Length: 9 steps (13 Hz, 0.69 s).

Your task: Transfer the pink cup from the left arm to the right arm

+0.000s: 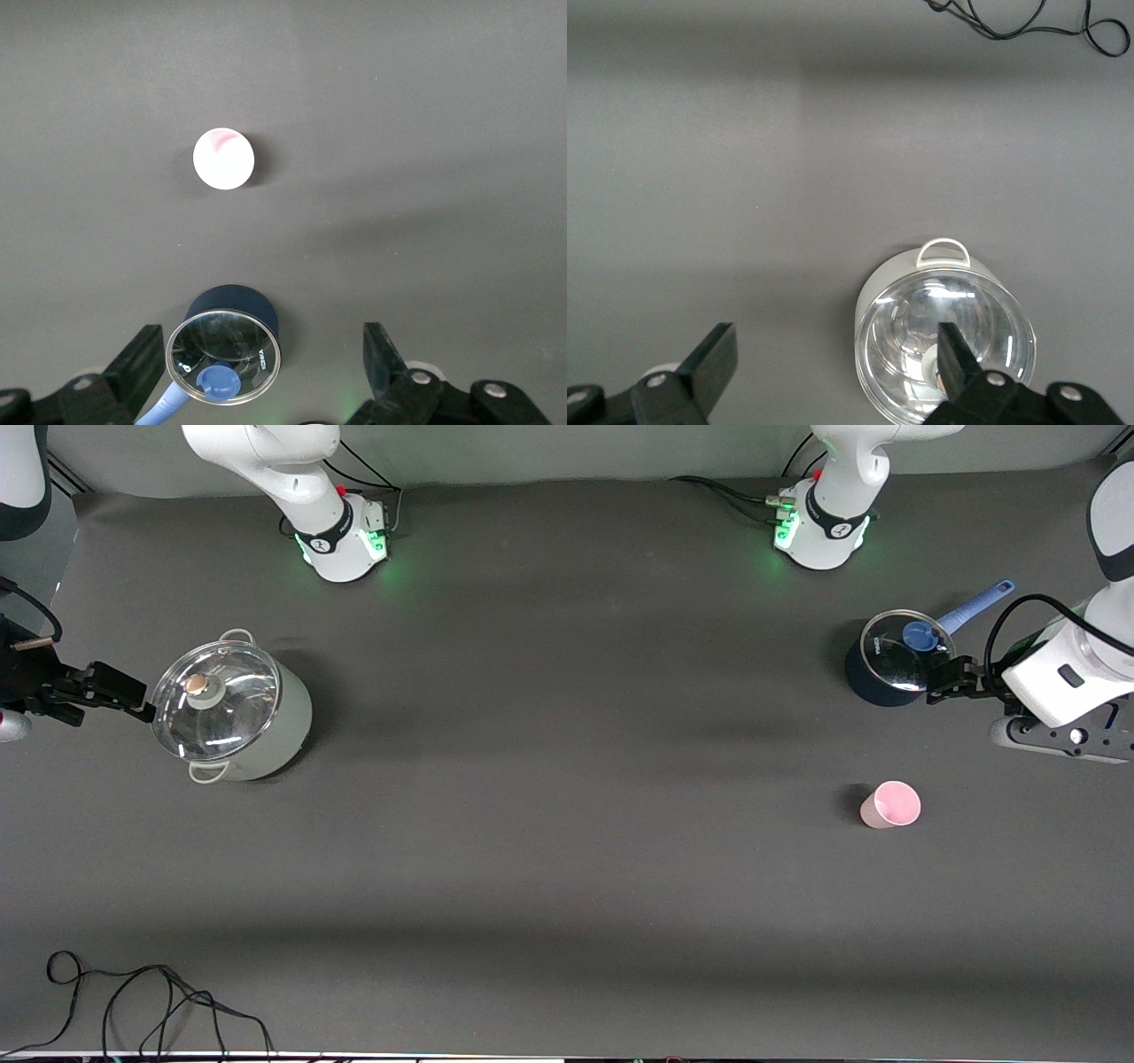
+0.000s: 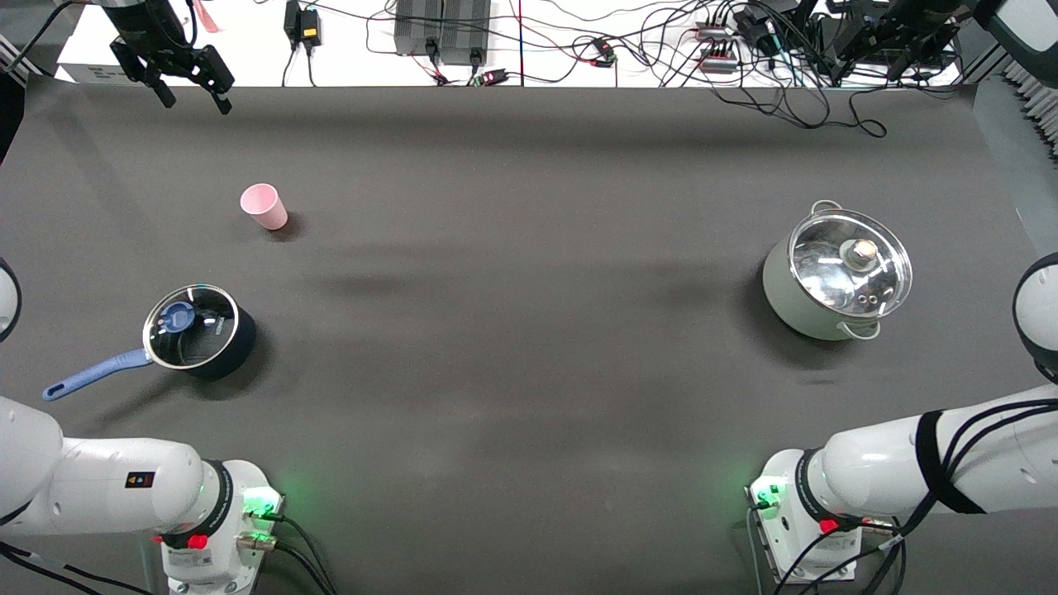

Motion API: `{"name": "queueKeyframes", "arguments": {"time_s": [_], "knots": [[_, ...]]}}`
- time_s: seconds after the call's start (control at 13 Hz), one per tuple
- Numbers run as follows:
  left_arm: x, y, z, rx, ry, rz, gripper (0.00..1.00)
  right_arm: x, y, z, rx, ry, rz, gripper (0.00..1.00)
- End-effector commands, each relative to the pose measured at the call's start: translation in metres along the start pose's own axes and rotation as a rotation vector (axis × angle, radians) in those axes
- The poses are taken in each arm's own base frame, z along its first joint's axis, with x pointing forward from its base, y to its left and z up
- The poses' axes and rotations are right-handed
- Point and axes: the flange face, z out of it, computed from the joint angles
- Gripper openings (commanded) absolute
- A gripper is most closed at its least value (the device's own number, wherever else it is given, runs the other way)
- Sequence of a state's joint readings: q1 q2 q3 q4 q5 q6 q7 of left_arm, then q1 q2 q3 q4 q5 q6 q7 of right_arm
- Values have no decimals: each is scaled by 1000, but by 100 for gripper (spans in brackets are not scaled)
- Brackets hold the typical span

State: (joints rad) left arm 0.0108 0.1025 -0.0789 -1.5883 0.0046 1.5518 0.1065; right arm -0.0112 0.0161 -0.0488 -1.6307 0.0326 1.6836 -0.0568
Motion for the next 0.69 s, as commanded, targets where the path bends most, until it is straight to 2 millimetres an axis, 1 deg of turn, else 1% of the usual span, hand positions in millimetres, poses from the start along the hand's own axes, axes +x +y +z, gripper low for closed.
{"name": "queueKeyframes", "arguments": {"time_s": [0.0, 0.08, 0.23, 0.46, 0.54, 0.61], "knots": [[-7, -3, -9, -7, 11, 62, 100, 1, -3, -6, 6, 2, 15, 100], [-4, -12, -13, -8, 21, 109, 100, 0, -3, -8, 6, 5, 15, 100], [-1, -36, -11, -12, 32, 276, 100, -1, -3, -10, 6, 8, 15, 100], [11, -73, 0, -31, 45, 521, 99, -1, -3, -9, 6, 6, 17, 100], [17, -90, 5, -64, 66, 598, 100, -1, -3, -9, 6, 6, 17, 100], [22, -112, 16, -110, 89, 671, 100, -1, -3, -10, 6, 8, 17, 100]]}}
